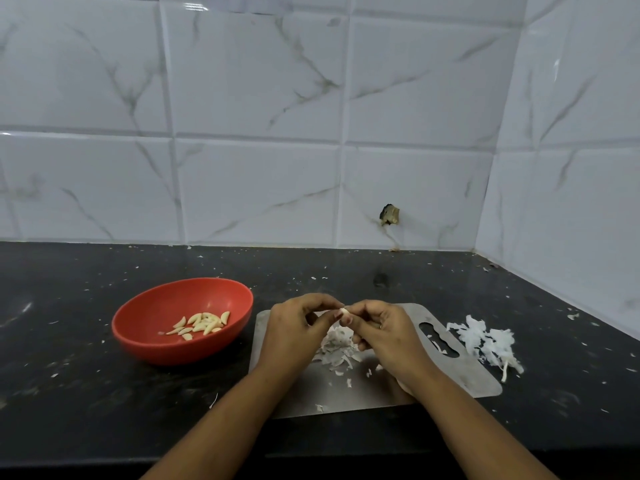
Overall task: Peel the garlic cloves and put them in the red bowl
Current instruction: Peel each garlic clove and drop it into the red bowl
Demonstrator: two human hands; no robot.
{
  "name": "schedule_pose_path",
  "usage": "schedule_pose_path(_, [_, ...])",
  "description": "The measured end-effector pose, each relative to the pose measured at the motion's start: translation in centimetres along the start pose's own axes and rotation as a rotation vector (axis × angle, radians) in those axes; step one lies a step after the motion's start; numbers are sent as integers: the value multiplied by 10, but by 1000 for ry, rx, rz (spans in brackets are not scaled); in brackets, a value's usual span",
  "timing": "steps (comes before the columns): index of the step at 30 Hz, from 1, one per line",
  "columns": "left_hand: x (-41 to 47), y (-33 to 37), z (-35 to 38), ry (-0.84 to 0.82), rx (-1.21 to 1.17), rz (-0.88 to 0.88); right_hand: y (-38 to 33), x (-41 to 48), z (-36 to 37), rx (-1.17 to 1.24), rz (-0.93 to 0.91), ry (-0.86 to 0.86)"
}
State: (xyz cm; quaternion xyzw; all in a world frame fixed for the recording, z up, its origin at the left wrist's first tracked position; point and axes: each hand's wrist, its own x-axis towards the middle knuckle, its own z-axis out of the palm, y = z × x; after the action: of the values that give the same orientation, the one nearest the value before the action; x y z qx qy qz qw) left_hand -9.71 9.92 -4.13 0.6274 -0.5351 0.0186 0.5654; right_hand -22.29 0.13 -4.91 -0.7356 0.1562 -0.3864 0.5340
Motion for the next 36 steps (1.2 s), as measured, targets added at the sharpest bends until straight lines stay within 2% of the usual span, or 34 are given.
schedule_pose_path(5, [2, -2, 0, 23, -85, -61, 1, 0, 0, -3, -14, -6])
schedule_pose_path(14, [2, -1, 0, -43, -22, -71, 1, -1, -1, -53, -25, -29])
schedule_pose_path(19, [0, -1, -1, -106, 93, -40, -1, -3, -2, -97, -29, -55])
schedule_pose_path(27, [4, -13, -2, -246, 73, 21, 2, -3, -3, -92, 18, -82])
schedule_pose_path(36, [3, -18, 1, -251, 43, 67, -2, -3, -1, -100, 25, -59])
